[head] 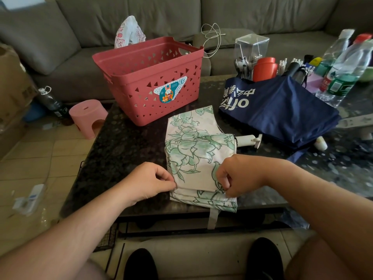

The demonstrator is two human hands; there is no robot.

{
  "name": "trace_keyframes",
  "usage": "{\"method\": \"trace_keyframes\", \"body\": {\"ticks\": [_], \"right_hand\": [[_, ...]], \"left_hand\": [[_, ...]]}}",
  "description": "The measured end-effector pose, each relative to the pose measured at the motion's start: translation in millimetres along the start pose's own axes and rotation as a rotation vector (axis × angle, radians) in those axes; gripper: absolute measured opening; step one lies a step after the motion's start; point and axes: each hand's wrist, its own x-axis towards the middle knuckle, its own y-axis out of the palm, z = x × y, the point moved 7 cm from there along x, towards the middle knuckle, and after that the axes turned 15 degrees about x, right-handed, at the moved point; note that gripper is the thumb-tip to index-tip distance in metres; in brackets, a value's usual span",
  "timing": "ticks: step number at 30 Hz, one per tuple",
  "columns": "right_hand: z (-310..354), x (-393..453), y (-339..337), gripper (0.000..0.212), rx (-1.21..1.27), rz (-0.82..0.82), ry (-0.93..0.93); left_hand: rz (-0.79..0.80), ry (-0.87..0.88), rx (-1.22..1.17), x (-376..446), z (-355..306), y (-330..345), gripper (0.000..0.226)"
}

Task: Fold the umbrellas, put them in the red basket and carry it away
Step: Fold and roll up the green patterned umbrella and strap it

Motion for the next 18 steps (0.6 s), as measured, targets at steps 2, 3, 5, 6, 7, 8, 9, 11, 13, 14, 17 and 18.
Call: {"method": "trace_keyframes", "body": {"ticks": [2,3,5,6,7,8,9,11,13,14,17,18], "right_hand": [[-0.4,-0.3,0.3,0.015,0.010,0.004,0.003],[-0.2,-0.6,0.4,0.014,0.013,0.006,0.004],[0.6,-1.0,0.7,0.013,0.012,0.009,-0.001],[0.6,-1.3,0.9,0.013,0.010,0.009,-0.003],[0.4,-1.6,1.0,0.012,0.009,0.008,-0.002],[0.1,-1.8,1.3,0.012,0.006,0.008,0.002],[0.0,-2.0,1.4,0.010,0.005,0.008,0.006],[-0.1,-1.6,1.6,0.007,0.012,0.004,0.010],[0.2,-0.9,1.2,0.007,0.005,-0.006,0.010],[0.4,-0.5,1.3,0.009,-0.003,-0.010,0.008],[-0.3,-0.5,1.8,0.011,-0.012,-0.018,-0.001],[-0.9,-0.7,1.7,0.009,-0.012,-0.020,-0.001]], "left_hand": [[-0.011,-0.014,0.041,-0.7,-0.1,1.6,0.008],[-0.021,-0.022,0.051,-1.1,-0.5,1.6,0.009],[-0.027,-0.035,0.051,-2.2,-1.8,2.2,0.011],[-0.022,-0.043,0.046,-2.6,-2.2,3.2,0.012],[-0.017,-0.050,0.043,-2.9,-2.1,4.2,0.014],[-0.013,-0.055,0.046,-3.0,-1.8,4.9,0.015],[-0.009,-0.058,0.054,-3.3,-1.6,5.5,0.016],[-0.001,-0.060,0.086,-4.2,-1.4,5.5,0.016],[0.002,-0.052,0.141,-6.2,-3.4,4.7,0.015],[0.000,-0.046,0.161,-7.0,-4.5,4.5,0.014],[-0.010,-0.041,0.156,-8.1,-6.8,3.8,0.013],[-0.008,-0.038,0.148,-8.1,-7.3,3.1,0.015]]}}
